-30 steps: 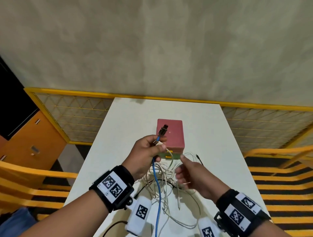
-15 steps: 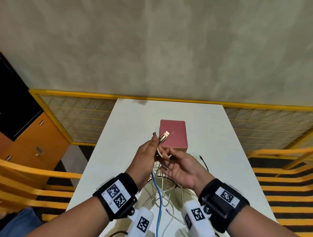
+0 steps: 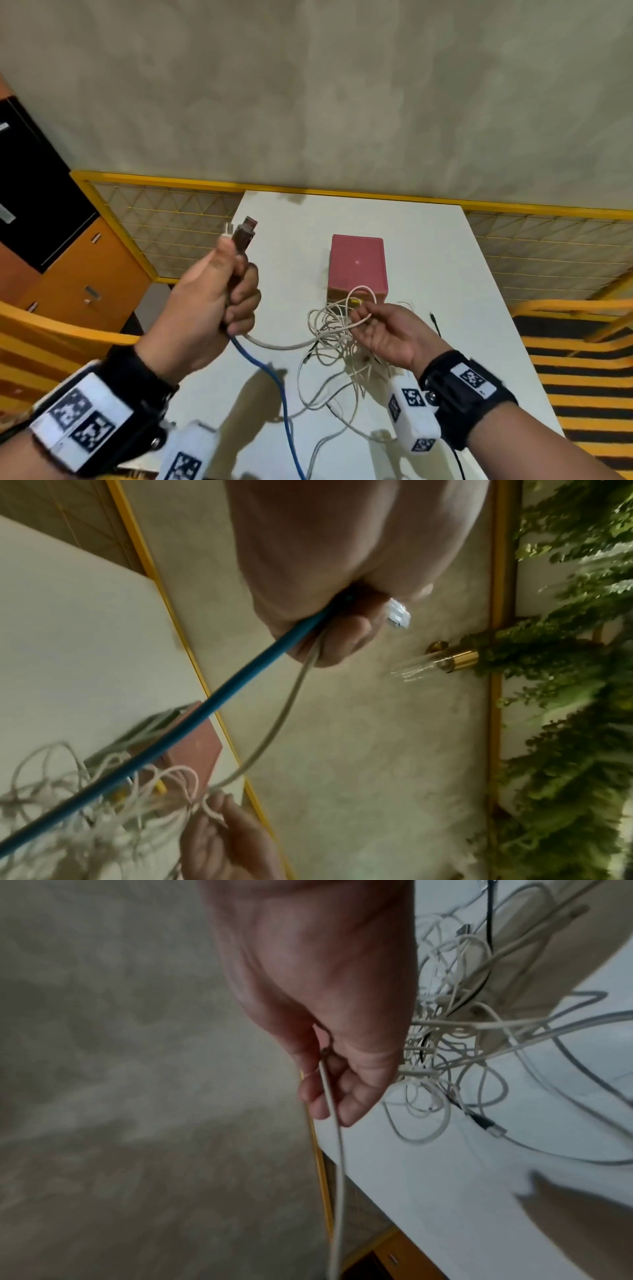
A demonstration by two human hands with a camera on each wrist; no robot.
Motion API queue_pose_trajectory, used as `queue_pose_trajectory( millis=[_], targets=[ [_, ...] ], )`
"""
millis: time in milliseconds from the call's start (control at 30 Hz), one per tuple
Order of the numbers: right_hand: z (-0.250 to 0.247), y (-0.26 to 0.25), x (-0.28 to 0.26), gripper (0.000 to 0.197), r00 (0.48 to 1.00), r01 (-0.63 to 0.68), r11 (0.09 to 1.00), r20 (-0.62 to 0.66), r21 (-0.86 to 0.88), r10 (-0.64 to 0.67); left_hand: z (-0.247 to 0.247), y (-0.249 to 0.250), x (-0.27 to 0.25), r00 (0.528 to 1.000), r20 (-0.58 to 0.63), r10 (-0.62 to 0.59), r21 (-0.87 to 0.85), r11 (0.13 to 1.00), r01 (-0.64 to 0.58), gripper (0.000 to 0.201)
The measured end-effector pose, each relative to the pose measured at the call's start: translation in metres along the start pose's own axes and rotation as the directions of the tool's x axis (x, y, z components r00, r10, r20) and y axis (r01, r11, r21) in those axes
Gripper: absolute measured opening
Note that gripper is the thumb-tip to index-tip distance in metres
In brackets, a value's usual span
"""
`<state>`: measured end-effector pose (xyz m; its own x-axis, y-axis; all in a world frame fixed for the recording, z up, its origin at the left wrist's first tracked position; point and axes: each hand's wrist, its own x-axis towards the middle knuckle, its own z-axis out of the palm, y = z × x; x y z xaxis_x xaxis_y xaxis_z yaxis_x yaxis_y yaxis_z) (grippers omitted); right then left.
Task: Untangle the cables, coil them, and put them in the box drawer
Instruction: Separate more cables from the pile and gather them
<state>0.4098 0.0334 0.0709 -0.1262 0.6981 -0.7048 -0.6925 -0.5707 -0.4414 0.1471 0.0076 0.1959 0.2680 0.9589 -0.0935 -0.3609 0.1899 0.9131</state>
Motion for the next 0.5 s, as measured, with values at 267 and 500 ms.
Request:
queue_pose_trajectory(
  millis=[267,500],
  targets=[
    [0.028,0.03,-0.019,0.03,0.967,0.05,0.997,0.253,-0.056,-0.034,0.027,-0.109,0.053,0.998,-0.056,-0.024,0.718,0.694,0.056,0.033],
    [0.018,0.02,-0.022,0.037,0.986,0.0,0.994,0.168,-0.113,0.019,0.025,-0.122,0.042,0.987,0.079,-0.141,0.636,0.769,0.059,0.026]
  ],
)
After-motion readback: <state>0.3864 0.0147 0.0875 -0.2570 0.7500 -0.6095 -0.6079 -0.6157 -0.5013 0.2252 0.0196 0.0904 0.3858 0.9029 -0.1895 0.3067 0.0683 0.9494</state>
